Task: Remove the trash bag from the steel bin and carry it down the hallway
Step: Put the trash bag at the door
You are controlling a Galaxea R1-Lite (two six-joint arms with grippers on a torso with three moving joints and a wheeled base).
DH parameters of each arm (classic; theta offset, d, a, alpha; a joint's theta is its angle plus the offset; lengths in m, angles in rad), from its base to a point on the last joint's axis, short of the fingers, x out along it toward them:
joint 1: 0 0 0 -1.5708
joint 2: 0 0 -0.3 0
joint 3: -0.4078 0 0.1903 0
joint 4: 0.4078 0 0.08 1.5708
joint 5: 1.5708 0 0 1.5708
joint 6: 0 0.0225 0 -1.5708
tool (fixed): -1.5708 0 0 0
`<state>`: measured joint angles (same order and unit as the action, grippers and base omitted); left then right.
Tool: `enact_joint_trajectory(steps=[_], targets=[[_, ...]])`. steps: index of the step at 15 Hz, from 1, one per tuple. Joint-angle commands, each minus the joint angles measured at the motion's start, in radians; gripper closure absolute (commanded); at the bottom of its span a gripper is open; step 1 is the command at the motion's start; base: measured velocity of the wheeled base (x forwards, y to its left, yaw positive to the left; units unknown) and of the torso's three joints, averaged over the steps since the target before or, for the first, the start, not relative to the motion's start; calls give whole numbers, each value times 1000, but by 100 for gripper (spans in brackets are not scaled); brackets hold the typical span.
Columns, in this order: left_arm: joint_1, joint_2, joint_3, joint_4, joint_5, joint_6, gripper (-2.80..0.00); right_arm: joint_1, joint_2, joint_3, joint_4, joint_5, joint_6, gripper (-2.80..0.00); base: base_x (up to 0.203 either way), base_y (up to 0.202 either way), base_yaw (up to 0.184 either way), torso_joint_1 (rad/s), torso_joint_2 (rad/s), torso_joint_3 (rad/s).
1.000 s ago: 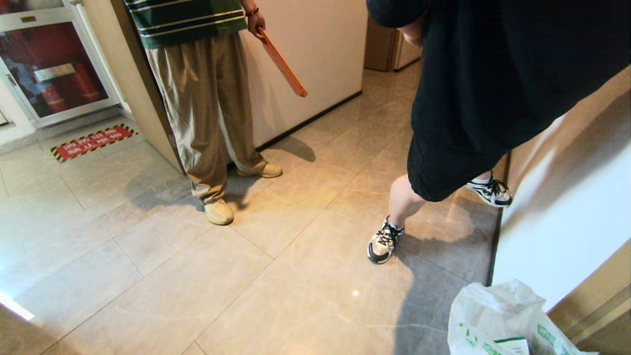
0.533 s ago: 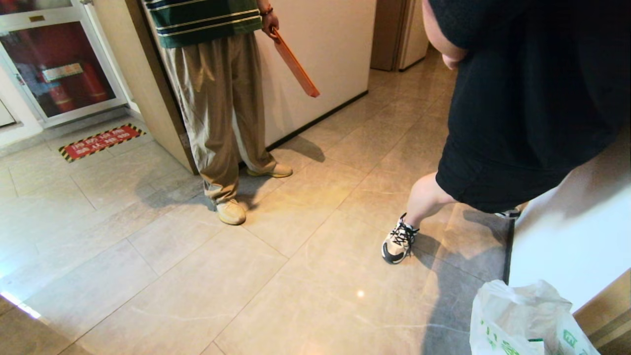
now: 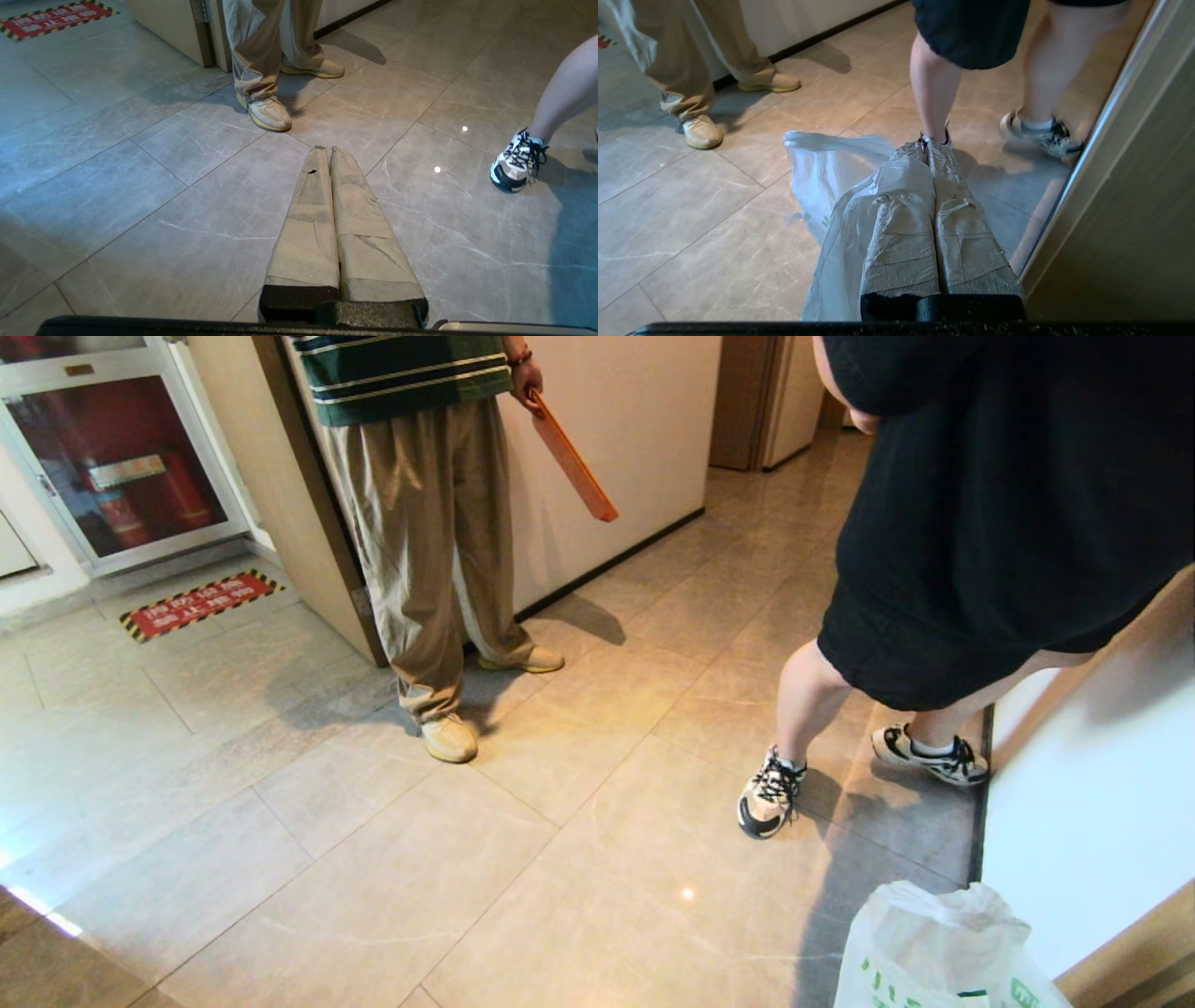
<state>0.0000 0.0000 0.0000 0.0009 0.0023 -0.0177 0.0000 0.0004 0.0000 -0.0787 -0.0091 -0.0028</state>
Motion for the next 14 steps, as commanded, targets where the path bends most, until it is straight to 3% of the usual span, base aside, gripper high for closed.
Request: enact_joint_trajectory(steps=[1,14], targets=[[0,0,0,-1,1,-1,0,0,-2,31,-1,0,0,0,0,0,0,0,0,0],[0,0,0,-1,1,1,0,0,-2,31,-3,0,0,0,0,0,0,0,0,0]])
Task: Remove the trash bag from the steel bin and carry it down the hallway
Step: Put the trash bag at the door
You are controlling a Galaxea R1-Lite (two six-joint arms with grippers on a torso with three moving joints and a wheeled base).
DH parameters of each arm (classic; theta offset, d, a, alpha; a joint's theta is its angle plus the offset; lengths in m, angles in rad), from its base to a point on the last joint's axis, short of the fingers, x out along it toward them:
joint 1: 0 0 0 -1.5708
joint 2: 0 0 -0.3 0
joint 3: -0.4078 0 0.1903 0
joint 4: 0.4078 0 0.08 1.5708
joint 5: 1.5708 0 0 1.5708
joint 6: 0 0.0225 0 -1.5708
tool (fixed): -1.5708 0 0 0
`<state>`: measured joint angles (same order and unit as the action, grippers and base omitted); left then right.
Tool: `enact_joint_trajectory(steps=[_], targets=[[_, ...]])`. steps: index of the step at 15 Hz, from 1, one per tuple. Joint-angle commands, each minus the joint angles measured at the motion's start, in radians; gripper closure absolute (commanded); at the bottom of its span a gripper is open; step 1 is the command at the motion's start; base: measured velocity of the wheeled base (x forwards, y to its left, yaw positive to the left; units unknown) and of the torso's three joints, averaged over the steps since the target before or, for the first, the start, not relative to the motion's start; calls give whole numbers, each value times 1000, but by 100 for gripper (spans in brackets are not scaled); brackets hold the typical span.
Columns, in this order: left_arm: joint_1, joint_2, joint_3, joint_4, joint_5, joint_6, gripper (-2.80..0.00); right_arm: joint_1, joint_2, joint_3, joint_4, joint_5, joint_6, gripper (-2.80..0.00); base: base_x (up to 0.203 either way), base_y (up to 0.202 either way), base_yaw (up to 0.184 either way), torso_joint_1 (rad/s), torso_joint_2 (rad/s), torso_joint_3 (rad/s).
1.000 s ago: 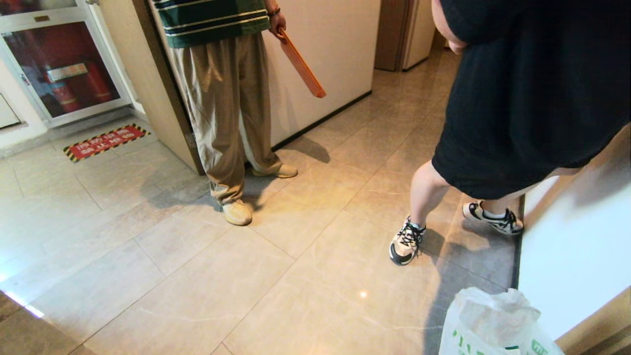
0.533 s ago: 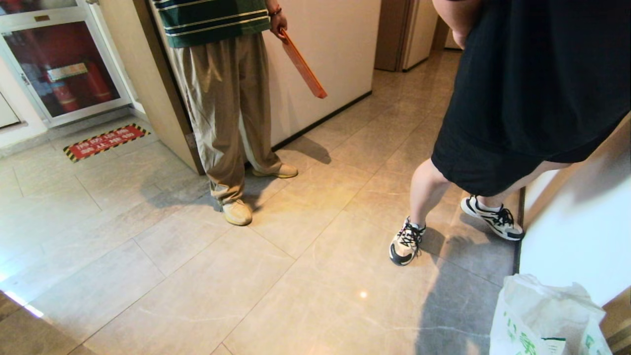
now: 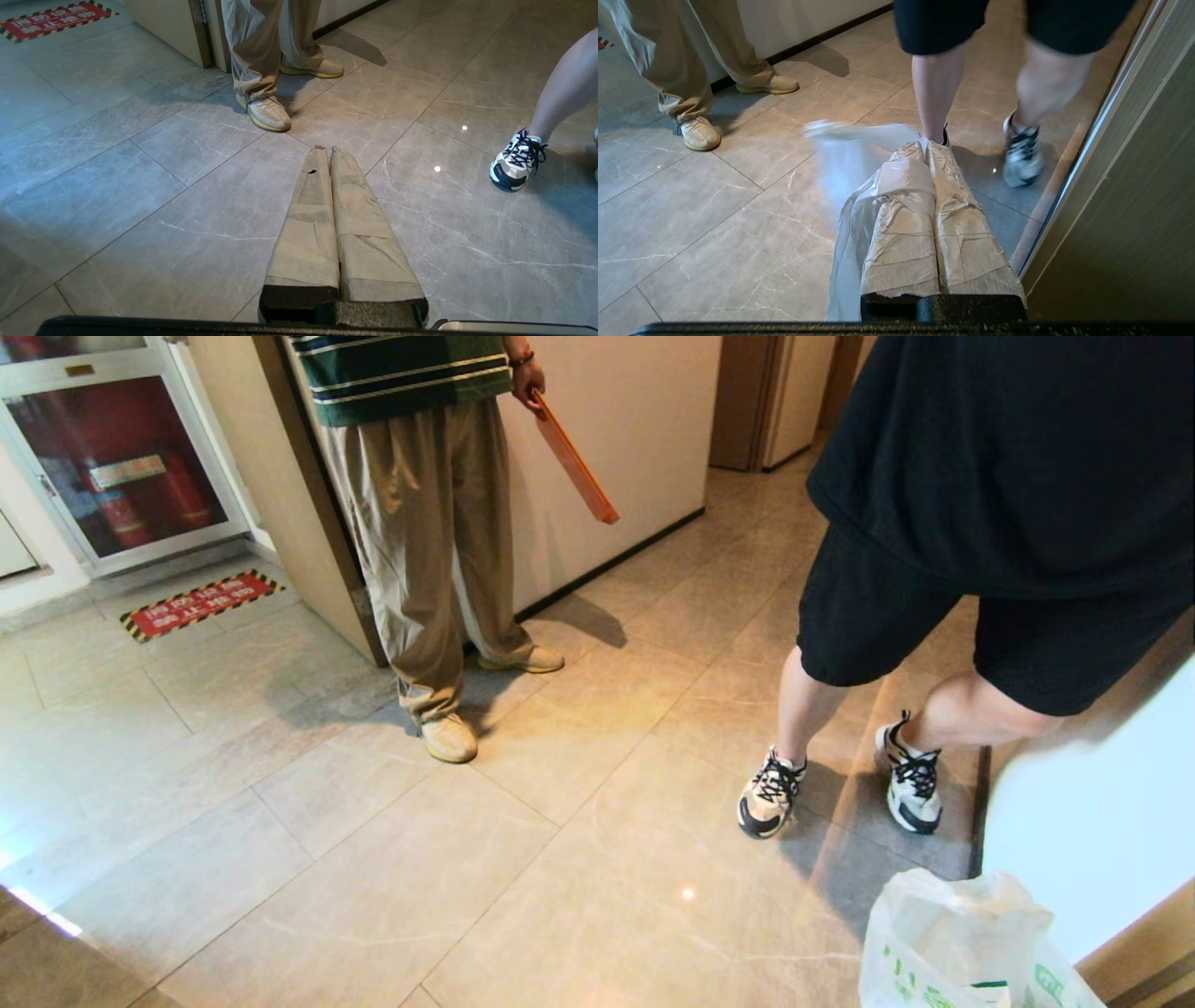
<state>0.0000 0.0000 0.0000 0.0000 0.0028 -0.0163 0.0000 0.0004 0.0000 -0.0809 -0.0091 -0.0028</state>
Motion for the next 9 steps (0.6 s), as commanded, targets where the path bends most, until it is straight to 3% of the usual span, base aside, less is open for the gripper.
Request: enact_joint_trajectory(steps=[1,5,9], targets=[[0,0,0,0,0,-1,0,0,-2,31,0,0,0,0,0,0,0,0,0,0],[0,0,0,0,0,6,0,0,-2,31,1,0,9,0,0,0,0,0,1,-10],[0,0,0,2,0,-2,0,0,-2,31,1,0,0,0,0,0,0,1,3,-155]])
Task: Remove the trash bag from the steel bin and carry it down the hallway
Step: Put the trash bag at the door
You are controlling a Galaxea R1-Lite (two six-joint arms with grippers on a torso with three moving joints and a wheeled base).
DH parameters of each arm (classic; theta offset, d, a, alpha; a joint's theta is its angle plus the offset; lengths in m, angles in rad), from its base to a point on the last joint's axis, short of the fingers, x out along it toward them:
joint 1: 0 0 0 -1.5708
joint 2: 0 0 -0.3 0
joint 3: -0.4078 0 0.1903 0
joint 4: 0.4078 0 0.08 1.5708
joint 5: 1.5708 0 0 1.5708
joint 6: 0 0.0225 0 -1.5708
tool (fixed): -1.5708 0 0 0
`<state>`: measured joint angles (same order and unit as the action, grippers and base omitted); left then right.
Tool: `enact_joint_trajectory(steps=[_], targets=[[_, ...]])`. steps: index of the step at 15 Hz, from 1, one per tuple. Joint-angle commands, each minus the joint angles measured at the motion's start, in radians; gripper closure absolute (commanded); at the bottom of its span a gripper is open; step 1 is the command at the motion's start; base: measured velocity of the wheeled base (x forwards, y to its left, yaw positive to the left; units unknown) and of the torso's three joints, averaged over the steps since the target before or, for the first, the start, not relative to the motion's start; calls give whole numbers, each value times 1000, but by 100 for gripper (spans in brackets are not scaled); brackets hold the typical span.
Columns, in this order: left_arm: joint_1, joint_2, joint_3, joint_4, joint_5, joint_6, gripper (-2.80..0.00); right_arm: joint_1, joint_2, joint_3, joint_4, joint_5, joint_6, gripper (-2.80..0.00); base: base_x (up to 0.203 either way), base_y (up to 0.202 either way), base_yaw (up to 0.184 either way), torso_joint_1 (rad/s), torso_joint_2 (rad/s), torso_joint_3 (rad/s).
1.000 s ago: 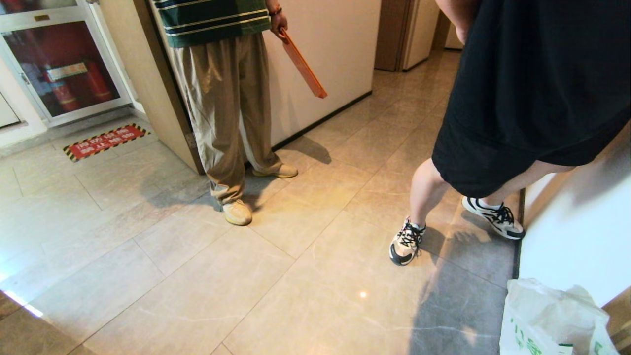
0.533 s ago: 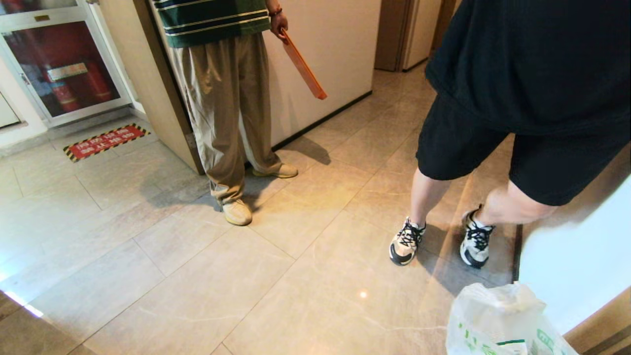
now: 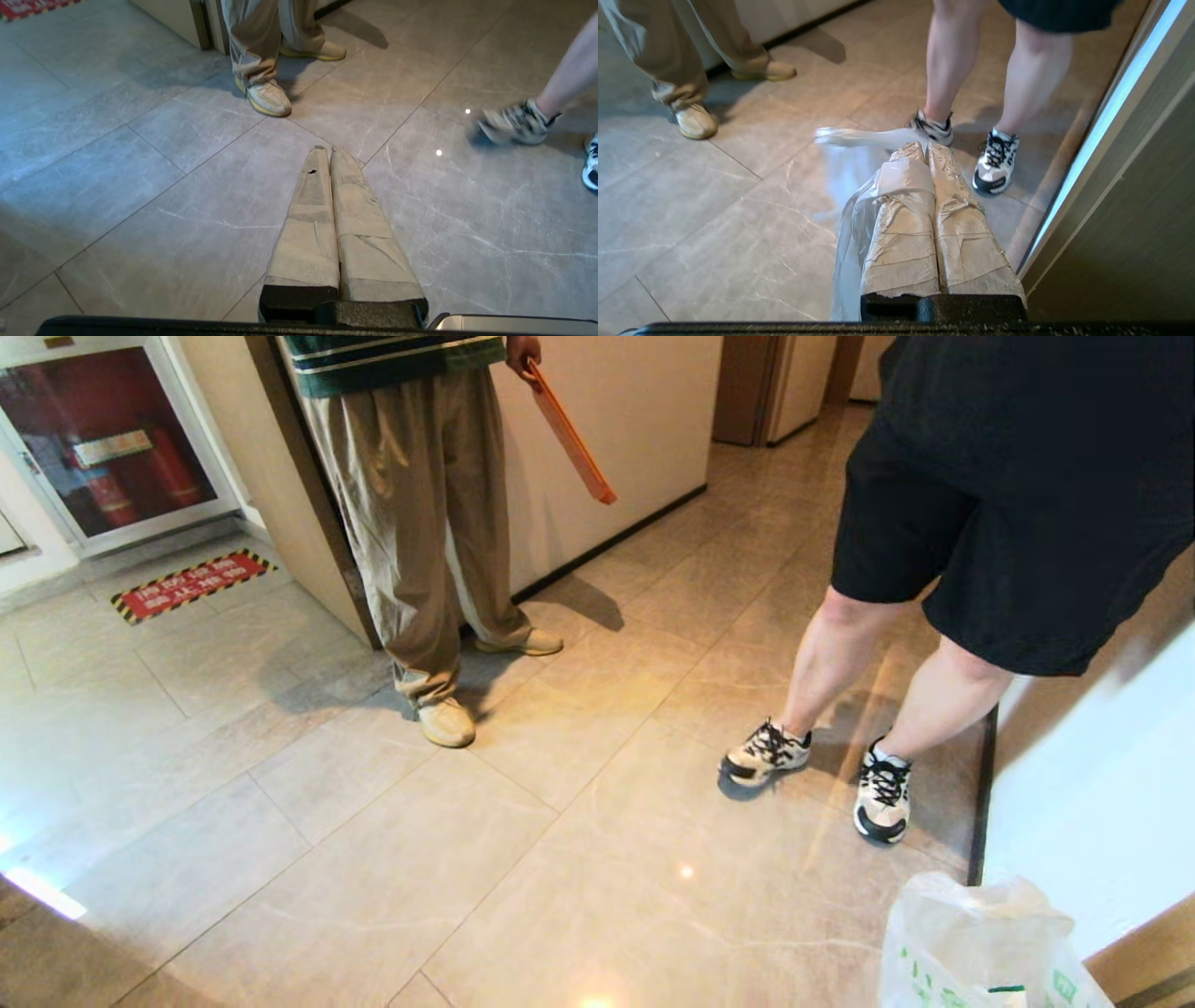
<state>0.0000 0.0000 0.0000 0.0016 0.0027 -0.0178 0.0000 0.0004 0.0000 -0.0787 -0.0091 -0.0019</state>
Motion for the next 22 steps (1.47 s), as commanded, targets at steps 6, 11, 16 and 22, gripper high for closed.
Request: enact_joint_trajectory(steps=[6,11,16,22], targets=[[0,0,0,-2,0,7,0,0,-2,31,-3,0,-1,0,0,0,0,2,3,-200],[0,0,0,0,0,-2,0,0,-2,31,-3,0,-1,0,0,0,0,3,2,-199],[0,0,2,0,0,-2,0,0,-2,31,-1,0,-3,0,0,0,0,5,2,-197],[0,0,2,-2,0,-1,0,0,0,31,0,0,-3,0,0,0,0,3,3,-136]])
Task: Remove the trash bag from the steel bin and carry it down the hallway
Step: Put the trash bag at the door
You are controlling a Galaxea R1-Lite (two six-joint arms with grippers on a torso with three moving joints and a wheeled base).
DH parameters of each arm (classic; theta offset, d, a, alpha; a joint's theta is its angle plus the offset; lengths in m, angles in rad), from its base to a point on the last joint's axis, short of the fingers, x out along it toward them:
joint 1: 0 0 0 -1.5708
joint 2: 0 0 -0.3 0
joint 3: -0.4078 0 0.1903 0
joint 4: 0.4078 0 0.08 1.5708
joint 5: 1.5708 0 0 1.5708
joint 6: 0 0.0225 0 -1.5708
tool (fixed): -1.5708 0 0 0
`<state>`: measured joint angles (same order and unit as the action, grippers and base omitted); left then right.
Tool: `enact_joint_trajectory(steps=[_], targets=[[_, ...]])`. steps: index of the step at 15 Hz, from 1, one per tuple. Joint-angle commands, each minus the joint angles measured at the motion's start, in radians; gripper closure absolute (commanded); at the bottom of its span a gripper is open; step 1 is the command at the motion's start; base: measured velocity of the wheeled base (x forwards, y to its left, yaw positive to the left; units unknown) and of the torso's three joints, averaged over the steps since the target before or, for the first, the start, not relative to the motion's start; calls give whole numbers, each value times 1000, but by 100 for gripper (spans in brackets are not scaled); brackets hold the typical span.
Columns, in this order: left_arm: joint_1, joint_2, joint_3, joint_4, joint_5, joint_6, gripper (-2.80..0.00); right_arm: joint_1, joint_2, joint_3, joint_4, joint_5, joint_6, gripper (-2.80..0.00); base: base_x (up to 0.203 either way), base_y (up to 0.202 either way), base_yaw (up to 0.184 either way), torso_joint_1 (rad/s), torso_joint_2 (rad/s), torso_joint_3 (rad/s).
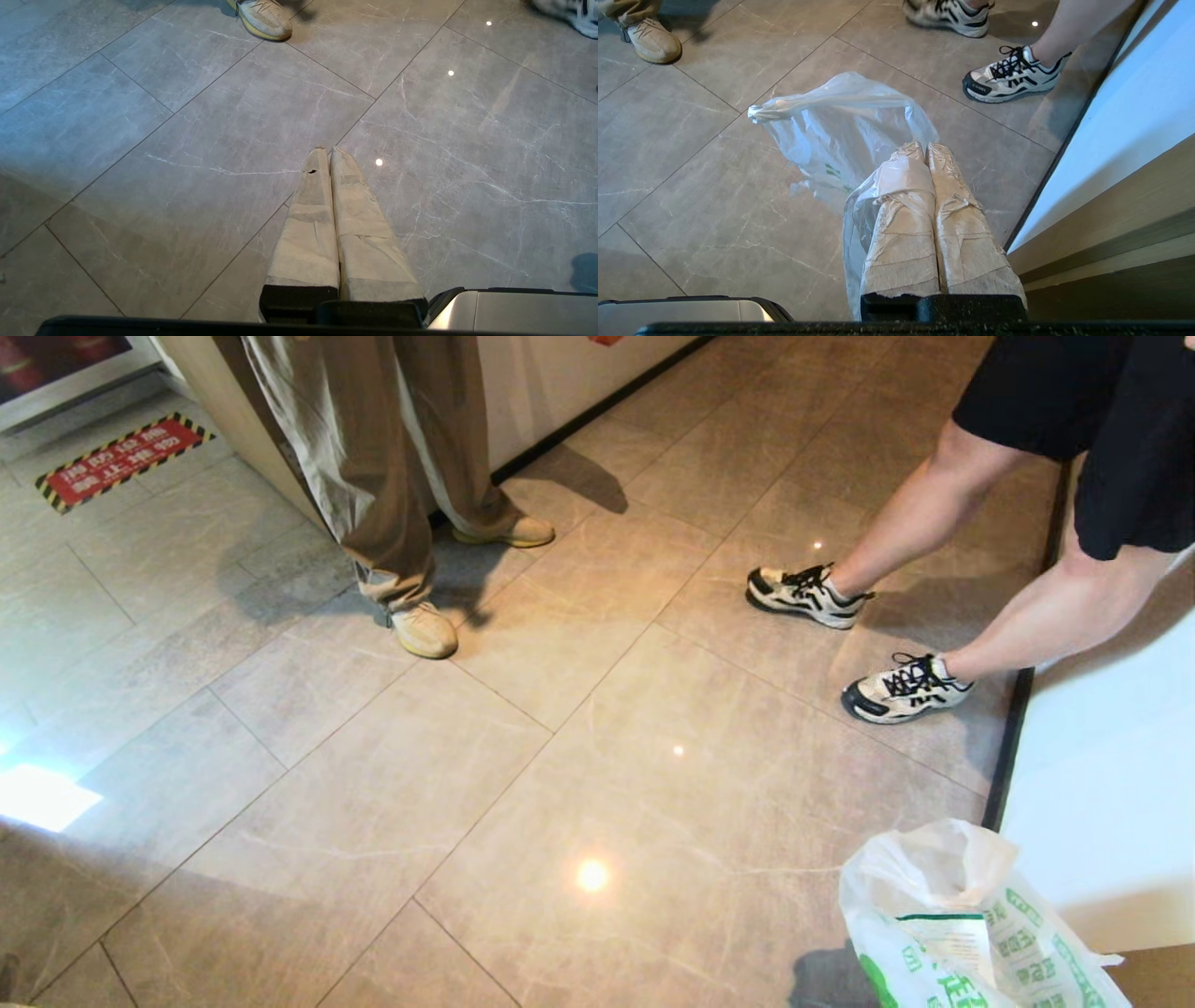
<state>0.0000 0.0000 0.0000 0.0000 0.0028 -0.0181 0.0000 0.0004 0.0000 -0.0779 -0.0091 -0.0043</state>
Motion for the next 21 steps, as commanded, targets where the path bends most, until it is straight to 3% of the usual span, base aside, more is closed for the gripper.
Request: enact_joint_trajectory(steps=[1,5,9,12,17,21], targets=[[0,0,2,0,0,0,0,0,0,31,0,0,0,0,0,0,0,0,0,0],[0,0,0,0,2,0,0,0,21,4,48,-1,-1,0,0,0,0,0,0,0],[0,0,0,0,2,0,0,0,344,-363,269,-1,-10,0,0,0,0,0,0,0],[0,0,0,0,0,0,0,3,619,-531,338,-5,-31,0,0,0,0,0,0,0],[0,0,2,0,0,0,0,15,806,-563,291,-88,-88,0,0,0,0,0,0,0],[0,0,0,0,0,0,0,16,1113,-553,169,-108,-137,0,0,0,0,0,0,0]])
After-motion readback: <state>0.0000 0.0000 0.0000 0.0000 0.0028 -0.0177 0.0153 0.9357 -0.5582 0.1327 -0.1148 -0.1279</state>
